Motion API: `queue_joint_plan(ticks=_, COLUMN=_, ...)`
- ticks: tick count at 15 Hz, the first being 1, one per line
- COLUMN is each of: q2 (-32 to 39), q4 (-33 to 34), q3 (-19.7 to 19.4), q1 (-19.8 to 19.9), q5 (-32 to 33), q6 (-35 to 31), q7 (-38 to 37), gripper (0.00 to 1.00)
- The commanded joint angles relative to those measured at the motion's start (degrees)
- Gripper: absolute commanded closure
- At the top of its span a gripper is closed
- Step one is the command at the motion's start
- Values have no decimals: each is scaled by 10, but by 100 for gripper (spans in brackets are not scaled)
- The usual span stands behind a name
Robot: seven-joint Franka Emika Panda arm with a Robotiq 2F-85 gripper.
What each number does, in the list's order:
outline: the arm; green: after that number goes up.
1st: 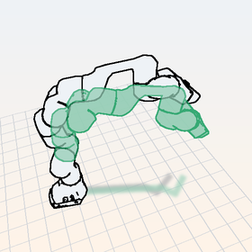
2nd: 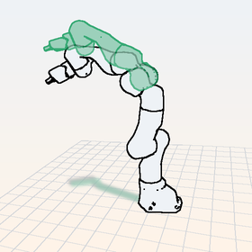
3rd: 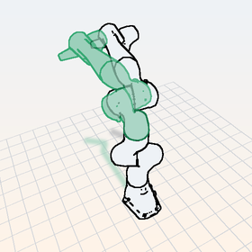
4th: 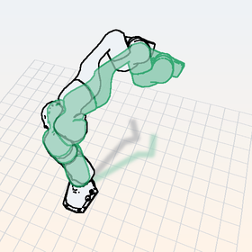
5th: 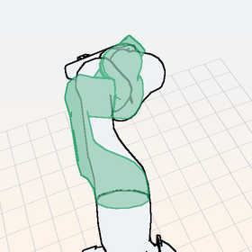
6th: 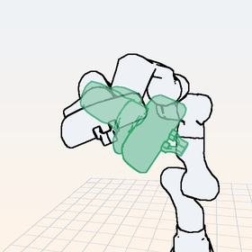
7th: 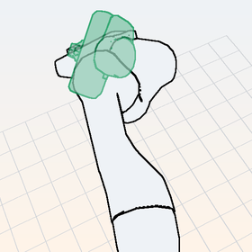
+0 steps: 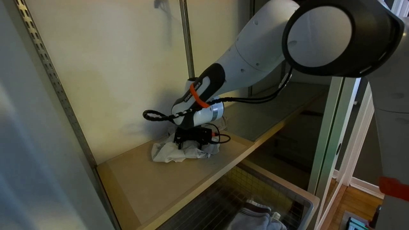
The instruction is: Fold the towel and put it in the open drawer
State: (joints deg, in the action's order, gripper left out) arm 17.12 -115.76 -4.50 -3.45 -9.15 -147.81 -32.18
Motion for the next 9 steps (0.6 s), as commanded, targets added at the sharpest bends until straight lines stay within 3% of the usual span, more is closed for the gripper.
queue_joint_plan(ticks=1, q2=-13, q4=-39, q3=28, q1=10, q5=-73, q6=-76, q7=14, gripper=0)
queue_joint_plan(ticks=9, q2=2, q4=-24, q3=94, q1=32, q5=-223, q6=-152, q7=92, gripper=0)
